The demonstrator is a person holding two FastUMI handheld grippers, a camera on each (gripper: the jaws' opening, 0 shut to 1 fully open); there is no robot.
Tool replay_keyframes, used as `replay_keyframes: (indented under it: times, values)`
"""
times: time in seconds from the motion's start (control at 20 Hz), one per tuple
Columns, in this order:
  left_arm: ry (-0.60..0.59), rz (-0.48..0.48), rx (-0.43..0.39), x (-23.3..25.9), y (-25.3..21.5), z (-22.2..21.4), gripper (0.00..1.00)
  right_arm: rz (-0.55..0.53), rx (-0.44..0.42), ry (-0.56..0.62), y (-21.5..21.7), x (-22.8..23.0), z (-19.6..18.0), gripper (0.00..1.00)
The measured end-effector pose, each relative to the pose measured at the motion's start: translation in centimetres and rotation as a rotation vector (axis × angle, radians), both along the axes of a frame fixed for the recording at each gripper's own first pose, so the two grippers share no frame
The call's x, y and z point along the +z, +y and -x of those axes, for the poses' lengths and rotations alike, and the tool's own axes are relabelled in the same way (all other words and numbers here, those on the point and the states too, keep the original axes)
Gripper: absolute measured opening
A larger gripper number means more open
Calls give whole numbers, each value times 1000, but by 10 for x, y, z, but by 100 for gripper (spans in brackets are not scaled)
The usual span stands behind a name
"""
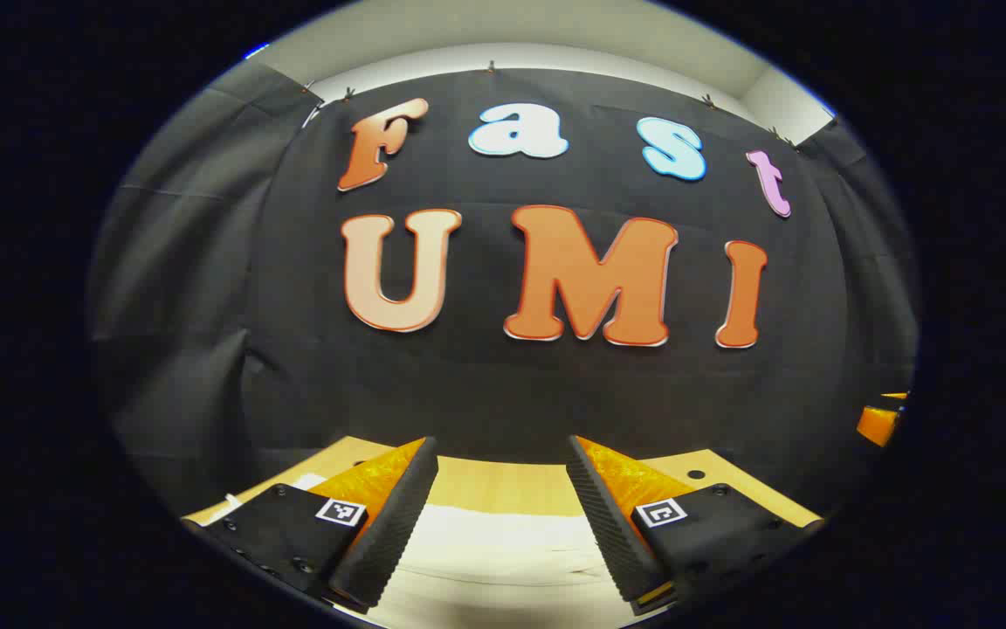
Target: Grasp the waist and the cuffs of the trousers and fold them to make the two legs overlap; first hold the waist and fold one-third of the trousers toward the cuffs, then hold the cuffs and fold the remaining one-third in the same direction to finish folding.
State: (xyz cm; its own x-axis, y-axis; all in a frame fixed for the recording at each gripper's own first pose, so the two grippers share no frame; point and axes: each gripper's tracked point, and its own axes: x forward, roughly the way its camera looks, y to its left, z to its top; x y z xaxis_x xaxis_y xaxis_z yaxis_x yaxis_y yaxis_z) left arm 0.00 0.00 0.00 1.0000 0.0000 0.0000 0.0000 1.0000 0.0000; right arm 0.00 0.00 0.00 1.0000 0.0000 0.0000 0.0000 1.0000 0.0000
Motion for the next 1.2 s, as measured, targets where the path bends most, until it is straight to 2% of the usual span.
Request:
replay_keyframes:
  times: [0.2,0.3,0.45,0.55,0.65,0.8,1.05,1.2]
  values:
    - [-24,-25,47,10,117,2,96,-3,63,17,85,0,-1,97]
    - [-17,-44,55,12,158,-1,94,-9,52,10,110,0,0,97]
    - [-23,30,5,18,189,5,97,-12,56,39,145,-8,-1,97]
    - [-39,49,13,23,211,4,97,7,58,52,159,-8,0,97]
    - [-38,22,51,20,230,3,94,35,56,44,166,-5,-1,97]
    - [-25,9,52,16,236,6,97,61,53,42,172,-5,-9,97]
    - [0,19,23,8,234,-2,99,-1,85,124,184,-27,-11,97]
    - [5,5,10,4,232,-5,97,24,70,154,181,-38,-14,97]
